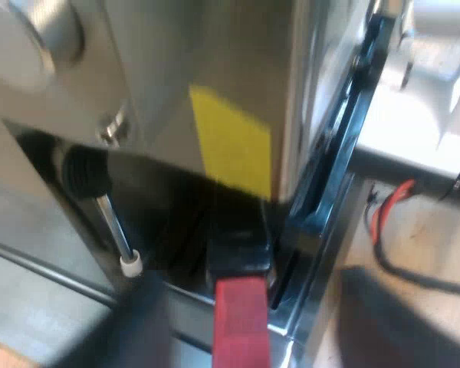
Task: Put the handle in the coffee machine
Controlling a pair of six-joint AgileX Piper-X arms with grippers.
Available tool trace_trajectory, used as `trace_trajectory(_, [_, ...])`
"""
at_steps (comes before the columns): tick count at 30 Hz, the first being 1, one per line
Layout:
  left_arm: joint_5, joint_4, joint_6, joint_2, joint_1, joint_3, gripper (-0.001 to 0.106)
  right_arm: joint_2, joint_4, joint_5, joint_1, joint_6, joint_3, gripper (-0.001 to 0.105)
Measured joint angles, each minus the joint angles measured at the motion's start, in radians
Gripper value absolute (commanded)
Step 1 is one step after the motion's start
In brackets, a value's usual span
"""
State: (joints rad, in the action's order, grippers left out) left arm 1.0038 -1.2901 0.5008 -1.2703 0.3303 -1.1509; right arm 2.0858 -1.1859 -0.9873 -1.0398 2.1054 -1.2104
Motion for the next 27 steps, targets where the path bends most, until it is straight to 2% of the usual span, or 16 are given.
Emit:
trace_trajectory(4, [-0.041,-0.007,0.098,0.000,0.000,-0.067,0.001,0.000,0.000,0.000,0.000,0.000,0.000,0.034])
trace_trajectory(7, [-0.138,0.018,0.158,0.000,-0.007,-0.107,0.001,0.000,0.000,0.000,0.000,0.000,0.000,0.034])
trace_trajectory(8, [-0.192,0.026,0.171,-0.005,-0.019,-0.120,0.001,0.000,0.000,0.000,0.000,0.000,0.000,0.034])
trace_trajectory(9, [-0.236,0.032,0.176,-0.014,-0.032,-0.129,0.001,0.000,0.000,0.000,-0.003,0.002,0.000,0.034])
trace_trajectory(12, [-0.310,0.035,0.181,-0.055,-0.071,-0.146,0.001,0.000,0.000,0.000,-0.005,0.001,0.000,0.034])
trace_trajectory(18, [-0.383,0.035,0.220,-0.194,-0.120,-0.181,0.001,0.000,0.000,-0.003,-0.006,0.001,0.000,0.034])
trace_trajectory(21, [-0.397,0.035,0.229,-0.257,-0.121,-0.206,0.001,-0.001,0.000,-0.003,-0.006,0.001,0.000,0.034])
trace_trajectory(27, [-0.456,0.002,0.224,-0.317,-0.136,-0.223,0.001,-0.001,0.000,-0.005,-0.006,0.001,0.000,0.034])
